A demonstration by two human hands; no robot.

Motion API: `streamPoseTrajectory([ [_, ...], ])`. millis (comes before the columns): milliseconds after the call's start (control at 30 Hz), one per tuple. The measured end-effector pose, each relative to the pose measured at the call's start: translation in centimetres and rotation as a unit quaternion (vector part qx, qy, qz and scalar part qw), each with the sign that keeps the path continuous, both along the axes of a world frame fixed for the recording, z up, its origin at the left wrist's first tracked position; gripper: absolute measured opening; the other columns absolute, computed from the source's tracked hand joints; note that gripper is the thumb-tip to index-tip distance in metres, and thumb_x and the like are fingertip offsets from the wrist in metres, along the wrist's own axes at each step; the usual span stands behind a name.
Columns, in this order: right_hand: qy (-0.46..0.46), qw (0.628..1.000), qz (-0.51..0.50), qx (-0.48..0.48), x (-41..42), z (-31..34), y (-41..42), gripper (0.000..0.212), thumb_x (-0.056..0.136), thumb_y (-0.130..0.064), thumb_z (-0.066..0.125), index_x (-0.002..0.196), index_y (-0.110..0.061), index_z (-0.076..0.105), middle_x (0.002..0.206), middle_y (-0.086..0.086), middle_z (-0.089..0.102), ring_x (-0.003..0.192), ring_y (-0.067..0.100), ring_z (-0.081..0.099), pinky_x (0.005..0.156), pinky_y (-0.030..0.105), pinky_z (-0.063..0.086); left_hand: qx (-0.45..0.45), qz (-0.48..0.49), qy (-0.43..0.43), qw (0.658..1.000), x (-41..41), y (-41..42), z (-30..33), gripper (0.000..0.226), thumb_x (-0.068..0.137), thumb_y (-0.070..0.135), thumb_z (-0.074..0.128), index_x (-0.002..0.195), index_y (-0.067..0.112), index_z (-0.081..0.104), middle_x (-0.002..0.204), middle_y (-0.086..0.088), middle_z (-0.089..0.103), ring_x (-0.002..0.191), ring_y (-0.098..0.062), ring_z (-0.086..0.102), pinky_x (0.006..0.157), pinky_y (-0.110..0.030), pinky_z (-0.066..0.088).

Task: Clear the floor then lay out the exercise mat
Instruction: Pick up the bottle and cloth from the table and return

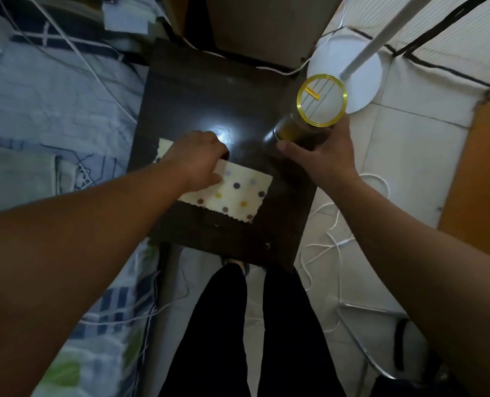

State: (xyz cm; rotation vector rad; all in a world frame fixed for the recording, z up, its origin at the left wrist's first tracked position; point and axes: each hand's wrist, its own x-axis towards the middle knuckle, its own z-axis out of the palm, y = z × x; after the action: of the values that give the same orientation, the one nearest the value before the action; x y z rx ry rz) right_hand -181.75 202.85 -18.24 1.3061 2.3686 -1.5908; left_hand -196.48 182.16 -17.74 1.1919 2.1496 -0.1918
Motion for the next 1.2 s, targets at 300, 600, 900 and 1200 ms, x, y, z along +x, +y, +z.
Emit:
streamPoseTrajectory([
  [300,0.018,1.000,-0.025,0.007,-2.3,-1.8,-0.4,0.094,0.053,-0.064,0.083,0.130,-0.022,0.051,0.116,-0.013,0.062,0.106,0.006,0.059,0.088,0.014,0.048,-0.015,-0.088,-0.004,0.996,-0.8,1.5,-2.1,0.036,0.076,0.046,0.066,0.107,0.029,0.058,0.108,-0.001,0.062,0.103,-0.026,0.056,0.083,-0.040,0.045],
  [600,0.016,0.999,0.003,0.029,-2.5,-0.6,-0.5,0.071,0.060,-0.058,0.082,0.114,-0.032,0.044,0.099,-0.024,0.051,0.094,0.002,0.055,0.074,0.007,0.038,-0.097,-0.020,-0.109,0.989,0.2,0.2,-1.3,0.021,0.080,0.041,0.064,0.076,0.032,0.046,0.075,0.008,0.054,0.062,-0.008,0.045,0.057,-0.026,0.035],
  [900,-0.017,0.995,0.097,0.021,0.2,6.3,-3.9,0.066,0.065,-0.049,0.079,0.112,-0.044,0.035,0.095,-0.027,0.048,0.085,-0.005,0.051,0.067,0.011,0.038,-0.226,0.239,-0.251,0.910,4.8,-7.8,5.1,0.034,0.085,0.047,0.061,0.096,0.016,0.064,0.084,-0.001,0.063,0.071,-0.014,0.059,0.060,-0.028,0.043],
  [1200,-0.084,0.981,0.171,0.018,5.8,17.7,-9.1,0.069,0.056,-0.060,0.078,0.111,-0.046,0.038,0.095,-0.028,0.050,0.085,-0.006,0.051,0.063,0.015,0.040,-0.175,0.380,-0.270,0.867,13.4,-18.5,15.9,0.044,0.099,0.032,0.040,0.082,0.003,0.069,0.091,-0.019,0.076,0.063,-0.016,0.055,0.064,-0.025,0.041],
])
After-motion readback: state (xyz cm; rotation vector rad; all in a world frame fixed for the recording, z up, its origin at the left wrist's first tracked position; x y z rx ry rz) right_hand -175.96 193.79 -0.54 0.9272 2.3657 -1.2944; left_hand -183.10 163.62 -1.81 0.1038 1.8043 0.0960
